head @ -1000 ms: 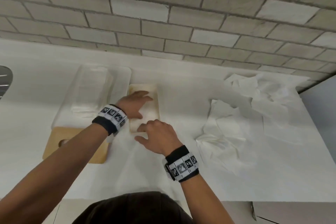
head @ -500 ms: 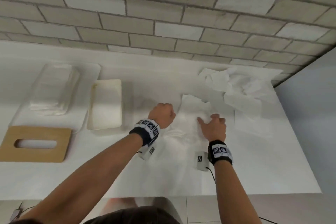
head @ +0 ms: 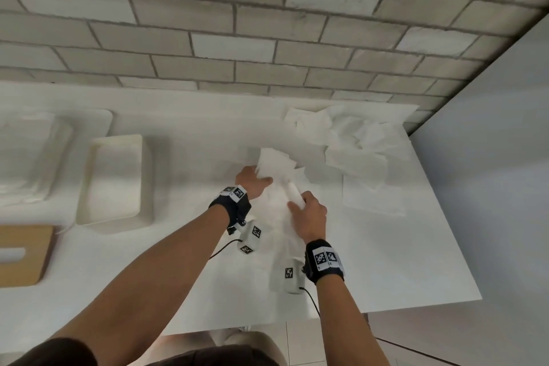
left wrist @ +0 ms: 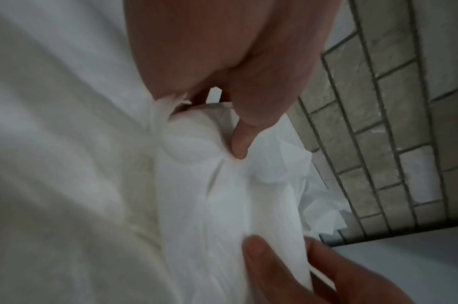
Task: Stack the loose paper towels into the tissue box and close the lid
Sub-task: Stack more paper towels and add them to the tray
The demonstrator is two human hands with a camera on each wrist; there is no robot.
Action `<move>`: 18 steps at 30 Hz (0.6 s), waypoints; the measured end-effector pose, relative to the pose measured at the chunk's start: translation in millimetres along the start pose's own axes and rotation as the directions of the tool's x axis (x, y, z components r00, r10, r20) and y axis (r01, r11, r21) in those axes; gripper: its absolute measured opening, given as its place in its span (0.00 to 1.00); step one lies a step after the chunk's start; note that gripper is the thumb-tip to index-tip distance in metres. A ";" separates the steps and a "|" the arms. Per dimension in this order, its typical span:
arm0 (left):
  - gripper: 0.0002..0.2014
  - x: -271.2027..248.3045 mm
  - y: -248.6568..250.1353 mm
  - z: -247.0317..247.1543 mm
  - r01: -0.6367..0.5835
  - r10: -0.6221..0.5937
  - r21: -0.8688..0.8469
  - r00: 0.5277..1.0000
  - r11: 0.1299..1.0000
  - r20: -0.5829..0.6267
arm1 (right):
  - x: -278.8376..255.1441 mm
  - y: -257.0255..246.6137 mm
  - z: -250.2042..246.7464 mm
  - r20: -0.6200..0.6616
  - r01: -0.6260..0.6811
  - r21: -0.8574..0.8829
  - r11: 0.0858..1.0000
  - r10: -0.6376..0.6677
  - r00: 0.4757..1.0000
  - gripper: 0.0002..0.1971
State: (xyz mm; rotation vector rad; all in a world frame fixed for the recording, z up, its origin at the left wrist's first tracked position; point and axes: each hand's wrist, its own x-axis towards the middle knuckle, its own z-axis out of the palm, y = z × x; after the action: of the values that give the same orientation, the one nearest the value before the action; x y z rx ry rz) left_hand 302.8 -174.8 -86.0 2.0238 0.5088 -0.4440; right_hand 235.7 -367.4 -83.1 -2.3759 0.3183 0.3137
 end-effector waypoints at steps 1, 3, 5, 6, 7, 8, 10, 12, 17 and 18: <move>0.28 -2.8 -0.5 -6.7 -0.016 0.016 -0.060 1.000 0.998 -0.010 | 1.3 1.2 -4.0 -0.005 -0.014 0.021 1.000 0.014 1.000 0.12; 0.28 -6.8 -7.1 -23.4 -0.069 0.065 -0.175 0.997 0.982 -0.033 | 3.9 4.3 -10.9 0.002 -0.044 0.042 0.998 0.044 0.999 0.14; 0.28 -23.7 -7.1 -44.2 -0.142 0.123 -0.253 0.988 0.957 -0.090 | 1.5 3.4 -15.1 0.011 -0.048 0.033 0.998 0.048 0.999 0.16; 0.27 -35.4 -4.6 -54.9 -0.193 0.166 -0.287 0.979 0.938 -0.116 | -0.9 0.9 -16.2 -0.018 -0.018 0.020 1.000 0.018 1.000 0.17; 0.23 -48.7 -1.9 -65.1 -0.238 0.205 -0.329 0.970 0.914 -0.132 | -4.8 -4.6 -17.1 -0.078 0.037 0.010 0.999 -0.036 0.996 0.19; 0.19 -61.2 0.3 -74.2 -0.279 0.244 -0.373 0.960 0.885 -0.138 | -10.0 -13.6 -18.4 -0.160 0.112 0.035 0.993 -0.105 0.982 0.19; 0.15 -86.4 2.0 -91.3 -0.343 0.302 -0.426 0.939 0.837 -0.162 | -25.6 -47.3 -23.3 -0.261 0.239 0.230 0.943 -0.177 0.949 0.15; 0.14 -107.7 -0.3 -107.0 -0.392 0.344 -0.449 0.920 0.803 -0.187 | -46.0 -90.4 -25.9 -0.164 0.254 0.447 0.858 -0.201 0.966 0.16; 0.17 -144.3 -14.0 -152.9 -0.456 0.413 -0.438 0.889 0.774 -0.197 | -80.9 -161.0 8.7 -0.068 0.285 0.596 0.751 -0.307 0.949 0.18; 0.18 -149.3 -18.8 -165.4 -0.463 0.418 -0.427 0.886 0.777 -0.200 | -86.0 -170.4 17.1 -0.090 0.300 0.622 0.724 -0.315 0.945 0.16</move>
State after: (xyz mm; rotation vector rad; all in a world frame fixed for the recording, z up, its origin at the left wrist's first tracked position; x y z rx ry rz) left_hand 183.3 -46.7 52.9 1.6224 0.1536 0.0682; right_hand 205.7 -221.2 37.1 -1.7093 -0.0029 0.0525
